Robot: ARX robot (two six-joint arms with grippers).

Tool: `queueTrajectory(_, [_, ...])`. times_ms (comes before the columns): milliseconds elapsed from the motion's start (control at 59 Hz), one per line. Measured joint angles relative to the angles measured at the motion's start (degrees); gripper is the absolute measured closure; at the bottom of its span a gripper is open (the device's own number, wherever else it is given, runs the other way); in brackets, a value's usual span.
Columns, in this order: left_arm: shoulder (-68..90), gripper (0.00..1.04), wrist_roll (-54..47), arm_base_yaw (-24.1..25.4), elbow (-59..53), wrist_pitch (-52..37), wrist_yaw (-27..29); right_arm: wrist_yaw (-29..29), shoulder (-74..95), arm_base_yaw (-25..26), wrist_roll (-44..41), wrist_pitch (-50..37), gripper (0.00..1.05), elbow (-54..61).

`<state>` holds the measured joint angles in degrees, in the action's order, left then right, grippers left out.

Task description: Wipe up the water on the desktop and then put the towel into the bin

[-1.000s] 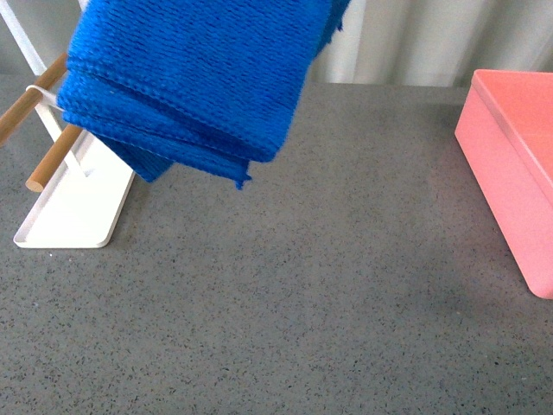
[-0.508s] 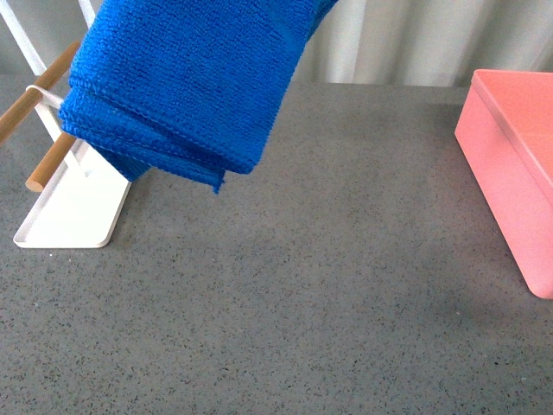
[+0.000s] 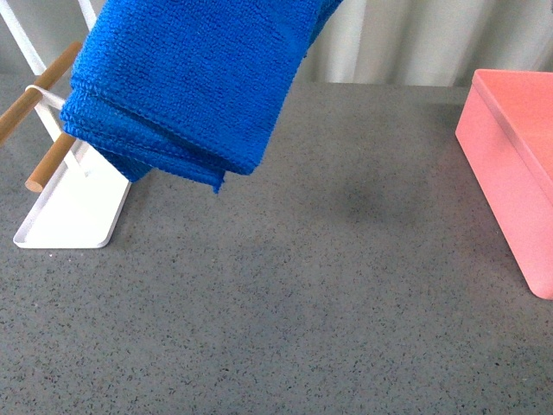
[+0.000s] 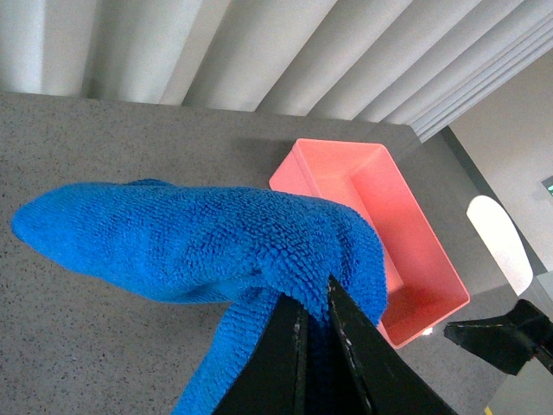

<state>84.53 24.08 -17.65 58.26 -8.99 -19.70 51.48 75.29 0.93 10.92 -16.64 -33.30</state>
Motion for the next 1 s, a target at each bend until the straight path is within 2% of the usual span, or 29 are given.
queueTrajectory(102, [0.00, 1.01, 0.00, 0.00, 0.00, 0.00, 0.00, 0.90, 5.42, -3.17, 4.09, -7.50, 0.07, -1.60])
queueTrajectory(305, [0.00, 1.01, 0.00, 0.00, 0.00, 0.00, 0.00, -1.57, 16.26, -9.75, 7.69, -13.88, 0.07, -6.34])
queueTrajectory(559, [0.00, 1.01, 0.00, 0.00, 0.00, 0.00, 0.00, -1.20, 21.24, -14.93, 8.46, -17.16, 0.07, -10.56])
queueTrajectory(695, [0.00, 1.01, 0.00, 0.00, 0.00, 0.00, 0.00, -1.92, 24.65, -17.46, 7.93, -15.87, 0.07, -14.58])
queueTrajectory(1000, [0.00, 1.01, 0.00, 0.02, 0.00, 0.00, 0.02, -2.10, 30.64, -21.27, 7.67, -17.84, 0.07, -20.87])
